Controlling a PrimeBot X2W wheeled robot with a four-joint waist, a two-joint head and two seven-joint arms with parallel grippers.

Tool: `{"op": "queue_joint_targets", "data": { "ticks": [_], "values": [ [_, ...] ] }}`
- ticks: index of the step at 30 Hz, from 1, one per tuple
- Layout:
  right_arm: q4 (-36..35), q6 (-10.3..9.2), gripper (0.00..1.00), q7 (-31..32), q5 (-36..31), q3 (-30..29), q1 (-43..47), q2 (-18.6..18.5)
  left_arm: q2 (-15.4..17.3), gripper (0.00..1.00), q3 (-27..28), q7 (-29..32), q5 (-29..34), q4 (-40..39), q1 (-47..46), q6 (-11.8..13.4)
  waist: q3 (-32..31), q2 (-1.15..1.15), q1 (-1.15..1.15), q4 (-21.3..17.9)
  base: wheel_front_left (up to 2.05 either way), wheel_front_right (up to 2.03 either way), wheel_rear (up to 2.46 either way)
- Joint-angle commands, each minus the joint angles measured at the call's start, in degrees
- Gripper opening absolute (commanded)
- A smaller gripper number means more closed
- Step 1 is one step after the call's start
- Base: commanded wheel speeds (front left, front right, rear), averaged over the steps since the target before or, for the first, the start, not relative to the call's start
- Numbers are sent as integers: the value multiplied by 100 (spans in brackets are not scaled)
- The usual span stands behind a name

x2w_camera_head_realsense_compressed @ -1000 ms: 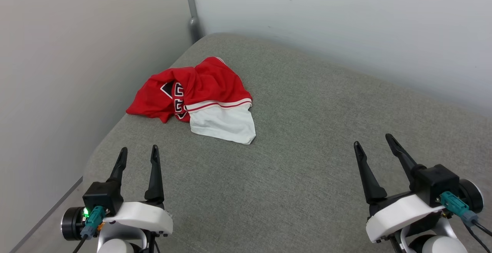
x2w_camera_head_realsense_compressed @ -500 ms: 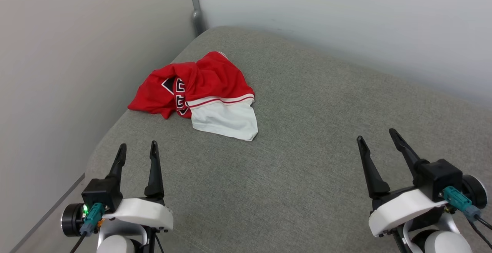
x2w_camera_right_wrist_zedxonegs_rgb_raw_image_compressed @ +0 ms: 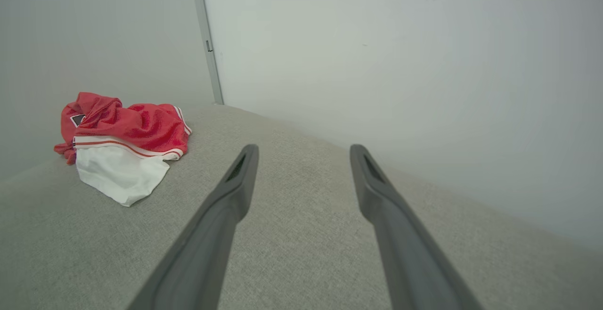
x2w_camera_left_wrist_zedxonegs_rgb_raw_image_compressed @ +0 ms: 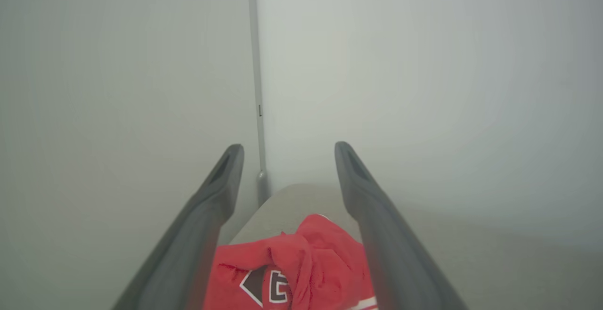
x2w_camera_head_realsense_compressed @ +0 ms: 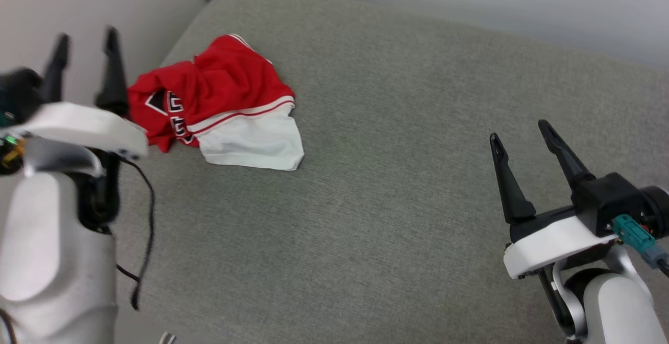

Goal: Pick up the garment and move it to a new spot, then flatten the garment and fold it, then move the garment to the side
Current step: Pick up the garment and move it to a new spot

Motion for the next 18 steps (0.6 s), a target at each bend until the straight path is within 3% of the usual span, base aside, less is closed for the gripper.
{"op": "queue_joint_targets", "data": {
  "ticks": [1, 11, 18],
  "values": [
    [-37, -4, 100, -23, -19, -10, -188, 4, 134, 100, 105, 296, -135, -64, -337, -4, 583, 0, 0, -546, 0, 0, 0],
    [41, -4, 100, -220, -19, -57, -696, -11, 1408, 100, 502, 2878, -970, 471, -1562, -204, 1608, 0, 0, -1296, 0, 0, 0],
    [200, -4, 100, -389, 33, 36, -905, -4, 1886, 100, 516, 4595, -1377, 1204, -1410, -213, 1954, 0, 0, -1531, 0, 0, 0]
  ]
}}
